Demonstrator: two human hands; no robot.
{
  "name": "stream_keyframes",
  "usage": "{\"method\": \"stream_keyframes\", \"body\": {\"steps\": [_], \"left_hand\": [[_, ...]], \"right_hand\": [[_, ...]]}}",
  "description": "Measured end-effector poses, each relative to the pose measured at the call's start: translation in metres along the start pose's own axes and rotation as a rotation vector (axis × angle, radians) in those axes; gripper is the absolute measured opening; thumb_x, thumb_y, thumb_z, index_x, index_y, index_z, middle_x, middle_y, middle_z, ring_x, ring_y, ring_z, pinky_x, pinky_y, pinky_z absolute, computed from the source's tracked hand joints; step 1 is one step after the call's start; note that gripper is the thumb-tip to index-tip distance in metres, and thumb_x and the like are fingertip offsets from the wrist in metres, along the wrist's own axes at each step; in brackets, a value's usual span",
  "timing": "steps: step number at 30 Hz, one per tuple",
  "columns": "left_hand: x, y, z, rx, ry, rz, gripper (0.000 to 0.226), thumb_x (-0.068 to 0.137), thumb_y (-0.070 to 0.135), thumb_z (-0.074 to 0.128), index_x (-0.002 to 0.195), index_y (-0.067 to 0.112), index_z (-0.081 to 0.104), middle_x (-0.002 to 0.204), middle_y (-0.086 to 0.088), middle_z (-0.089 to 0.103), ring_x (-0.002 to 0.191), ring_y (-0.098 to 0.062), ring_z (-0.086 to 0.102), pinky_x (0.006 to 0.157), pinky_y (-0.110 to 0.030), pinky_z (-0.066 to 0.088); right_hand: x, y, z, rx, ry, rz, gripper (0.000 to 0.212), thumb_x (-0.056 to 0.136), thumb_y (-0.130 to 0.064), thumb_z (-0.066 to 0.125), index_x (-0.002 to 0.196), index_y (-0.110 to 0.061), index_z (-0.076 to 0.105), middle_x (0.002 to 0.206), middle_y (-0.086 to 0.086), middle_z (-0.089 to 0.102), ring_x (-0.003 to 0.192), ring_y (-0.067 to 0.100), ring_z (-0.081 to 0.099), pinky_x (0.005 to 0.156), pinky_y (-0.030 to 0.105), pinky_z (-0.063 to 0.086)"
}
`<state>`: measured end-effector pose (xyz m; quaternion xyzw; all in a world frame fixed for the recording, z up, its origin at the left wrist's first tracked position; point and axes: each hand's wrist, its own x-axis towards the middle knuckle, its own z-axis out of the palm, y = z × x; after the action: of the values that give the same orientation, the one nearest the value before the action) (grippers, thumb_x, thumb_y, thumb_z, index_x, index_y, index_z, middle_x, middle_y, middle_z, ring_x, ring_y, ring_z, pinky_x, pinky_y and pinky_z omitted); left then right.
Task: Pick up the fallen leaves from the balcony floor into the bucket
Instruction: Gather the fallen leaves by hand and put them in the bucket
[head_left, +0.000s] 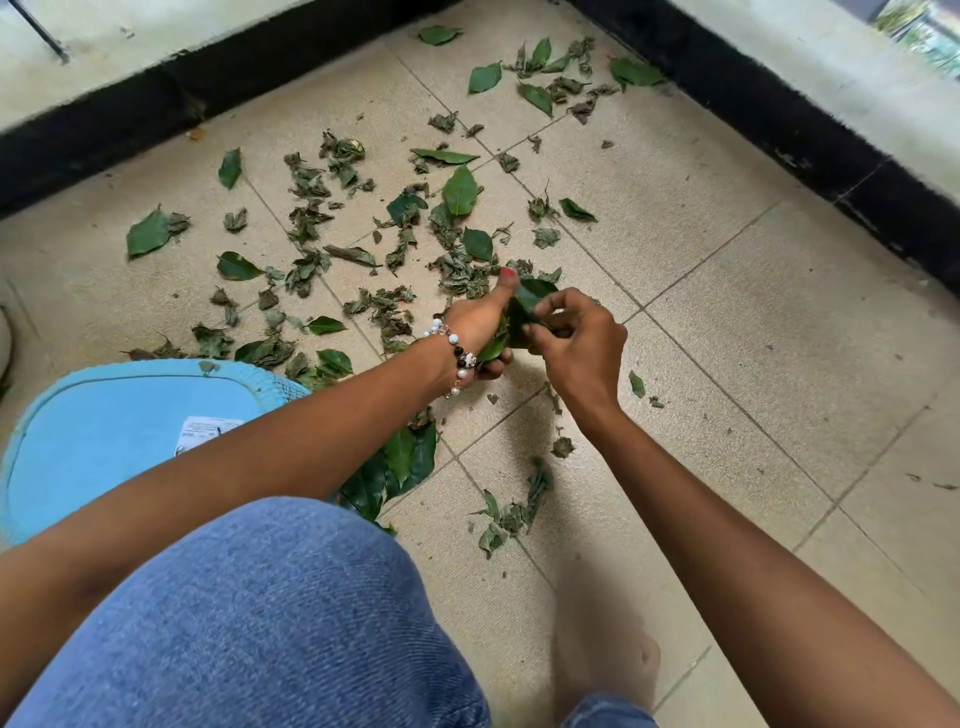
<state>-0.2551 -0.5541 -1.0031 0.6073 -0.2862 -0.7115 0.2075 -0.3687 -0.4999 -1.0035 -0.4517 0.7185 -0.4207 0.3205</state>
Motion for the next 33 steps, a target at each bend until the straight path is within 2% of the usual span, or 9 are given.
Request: {"method": "stream_keyframes", "body": {"steps": [4, 7, 10, 13, 16, 20, 23, 29, 33], "left_hand": [[-0.002, -0.005, 0.013, -0.177, -0.162, -0.064, 0.059, 0.082, 0.075, 0.046, 0.073, 0.017, 0.055, 0.056, 0.0, 0.048, 0.038, -0.012, 0.04, 0.034, -0.014, 0.03], [0.002, -0.013, 0.02, -0.252, -0.011, -0.088, 0.053, 0.08, 0.066, 0.061, 0.071, 0.014, 0.058, 0.054, -0.001, 0.05, 0.039, -0.015, 0.04, 0.037, -0.016, 0.032], [0.005, -0.014, 0.024, -0.239, 0.133, -0.033, 0.043, 0.088, 0.049, 0.064, 0.074, 0.008, 0.063, 0.059, -0.005, 0.058, 0.045, -0.018, 0.049, 0.039, -0.02, 0.037], [0.009, -0.01, 0.028, -0.163, 0.212, 0.015, 0.042, 0.091, 0.045, 0.061, 0.089, 0.004, 0.071, 0.081, -0.01, 0.07, 0.057, -0.024, 0.063, 0.047, -0.028, 0.051], [0.013, -0.009, 0.022, -0.176, 0.291, 0.031, 0.044, 0.096, 0.042, 0.056, 0.08, 0.001, 0.065, 0.068, -0.012, 0.065, 0.038, -0.017, 0.051, 0.039, -0.021, 0.04], [0.016, -0.011, 0.015, -0.202, 0.344, 0.018, 0.048, 0.096, 0.041, 0.055, 0.068, 0.003, 0.059, 0.058, -0.01, 0.059, 0.032, -0.015, 0.043, 0.036, -0.017, 0.033], [0.017, -0.012, 0.019, -0.204, 0.33, 0.008, 0.046, 0.094, 0.044, 0.057, 0.078, 0.001, 0.061, 0.065, -0.01, 0.061, 0.039, -0.017, 0.046, 0.036, -0.017, 0.034], [0.013, -0.013, 0.021, -0.182, 0.303, 0.027, 0.047, 0.094, 0.044, 0.059, 0.065, 0.007, 0.058, 0.057, -0.008, 0.058, 0.034, -0.016, 0.043, 0.038, -0.017, 0.033], [0.012, -0.015, 0.02, -0.178, 0.303, 0.033, 0.045, 0.093, 0.043, 0.06, 0.069, 0.005, 0.059, 0.06, -0.009, 0.059, 0.035, -0.015, 0.045, 0.037, -0.018, 0.034]], "right_hand": [[-0.009, -0.001, 0.0, -0.134, -0.045, -0.267, 0.022, 0.081, 0.004, 0.063, 0.095, -0.009, 0.075, 0.089, 0.002, 0.074, 0.078, 0.017, 0.069, 0.08, 0.036, 0.056], [-0.012, 0.001, -0.011, -0.295, -0.279, -0.427, 0.034, 0.08, -0.002, 0.048, 0.101, -0.007, 0.074, 0.09, 0.009, 0.073, 0.08, 0.024, 0.065, 0.074, 0.034, 0.051], [-0.006, 0.011, -0.026, -0.309, -0.478, -0.369, 0.041, 0.084, -0.005, 0.049, 0.119, -0.013, 0.069, 0.121, 0.005, 0.068, 0.114, 0.018, 0.059, 0.103, 0.037, 0.041], [-0.016, 0.017, -0.032, -0.038, -0.39, -0.239, 0.036, 0.087, -0.008, 0.064, 0.122, -0.015, 0.066, 0.128, -0.002, 0.063, 0.123, 0.008, 0.055, 0.106, 0.026, 0.041], [-0.038, 0.028, -0.027, -0.033, -0.153, -0.178, 0.018, 0.086, -0.015, 0.069, 0.103, -0.017, 0.072, 0.104, -0.005, 0.071, 0.098, 0.004, 0.063, 0.087, 0.029, 0.05], [-0.068, 0.052, -0.025, -0.495, -0.768, -0.39, 0.048, 0.078, -0.065, 0.053, 0.104, -0.026, 0.065, 0.108, -0.005, 0.051, 0.106, 0.009, 0.036, 0.096, 0.041, 0.032], [-0.088, 0.06, -0.017, -0.763, -0.989, -0.635, 0.054, 0.075, -0.07, 0.06, 0.114, -0.032, 0.058, 0.12, 0.001, 0.042, 0.117, 0.017, 0.029, 0.099, 0.044, 0.022], [-0.065, 0.059, -0.024, -0.798, -0.808, -0.632, 0.022, 0.086, -0.038, 0.064, 0.102, -0.023, 0.066, 0.119, 0.001, 0.051, 0.118, 0.02, 0.035, 0.102, 0.051, 0.03], [-0.039, 0.062, -0.046, -0.779, -0.546, -0.412, 0.033, 0.089, -0.037, 0.064, 0.12, -0.027, 0.062, 0.138, 0.002, 0.044, 0.132, 0.025, 0.026, 0.108, 0.052, 0.026]]}}
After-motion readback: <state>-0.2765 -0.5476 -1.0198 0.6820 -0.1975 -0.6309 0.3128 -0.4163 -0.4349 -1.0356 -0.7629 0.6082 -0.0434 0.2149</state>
